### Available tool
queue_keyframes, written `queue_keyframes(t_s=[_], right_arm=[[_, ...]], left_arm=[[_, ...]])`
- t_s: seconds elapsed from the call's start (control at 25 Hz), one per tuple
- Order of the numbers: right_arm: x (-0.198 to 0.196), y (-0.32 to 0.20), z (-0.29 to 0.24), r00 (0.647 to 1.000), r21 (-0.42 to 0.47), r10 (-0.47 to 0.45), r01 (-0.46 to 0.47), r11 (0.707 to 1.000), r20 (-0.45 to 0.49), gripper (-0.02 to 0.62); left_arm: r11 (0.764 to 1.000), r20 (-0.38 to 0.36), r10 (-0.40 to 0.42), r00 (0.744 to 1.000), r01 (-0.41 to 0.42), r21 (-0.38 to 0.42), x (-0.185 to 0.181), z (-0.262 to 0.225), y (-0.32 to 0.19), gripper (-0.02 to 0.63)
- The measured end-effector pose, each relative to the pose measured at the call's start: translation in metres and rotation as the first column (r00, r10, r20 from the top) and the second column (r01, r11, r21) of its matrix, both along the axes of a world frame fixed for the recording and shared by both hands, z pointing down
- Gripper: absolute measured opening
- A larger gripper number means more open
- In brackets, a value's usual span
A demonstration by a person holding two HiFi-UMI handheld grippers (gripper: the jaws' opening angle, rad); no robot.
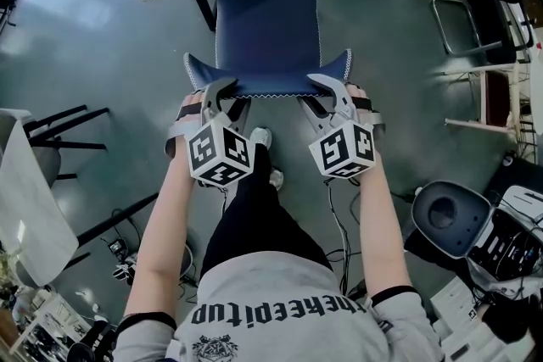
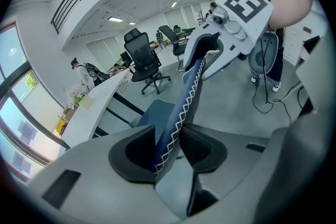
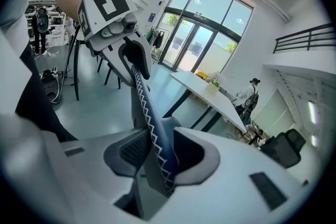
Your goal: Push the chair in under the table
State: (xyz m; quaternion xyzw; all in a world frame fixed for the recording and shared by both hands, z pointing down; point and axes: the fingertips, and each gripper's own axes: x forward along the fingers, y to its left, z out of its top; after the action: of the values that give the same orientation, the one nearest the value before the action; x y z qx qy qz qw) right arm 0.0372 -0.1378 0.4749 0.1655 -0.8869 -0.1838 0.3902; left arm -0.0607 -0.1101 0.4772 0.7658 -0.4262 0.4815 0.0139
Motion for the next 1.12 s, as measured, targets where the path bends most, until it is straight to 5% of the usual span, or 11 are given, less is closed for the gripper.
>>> queue_keyframes(t_s=[0.44, 1.12], right_arm=[[-0.002, -0.003, -0.003, 0.999, 0.009, -0.035, 0.035, 0.999, 0.022, 0.137], [-0.011, -0.076, 0.000, 1.000, 0.002, -0.009, 0.009, 1.000, 0.000, 0.141]], left_arm=[[1.000, -0.005, 0.000, 1.000, 0.000, -0.003, -0.002, -0.003, -0.003, 0.155], [1.000, -0.008, 0.003, 1.000, -0.003, -0.001, -0.009, -0.001, -0.073, 0.152]])
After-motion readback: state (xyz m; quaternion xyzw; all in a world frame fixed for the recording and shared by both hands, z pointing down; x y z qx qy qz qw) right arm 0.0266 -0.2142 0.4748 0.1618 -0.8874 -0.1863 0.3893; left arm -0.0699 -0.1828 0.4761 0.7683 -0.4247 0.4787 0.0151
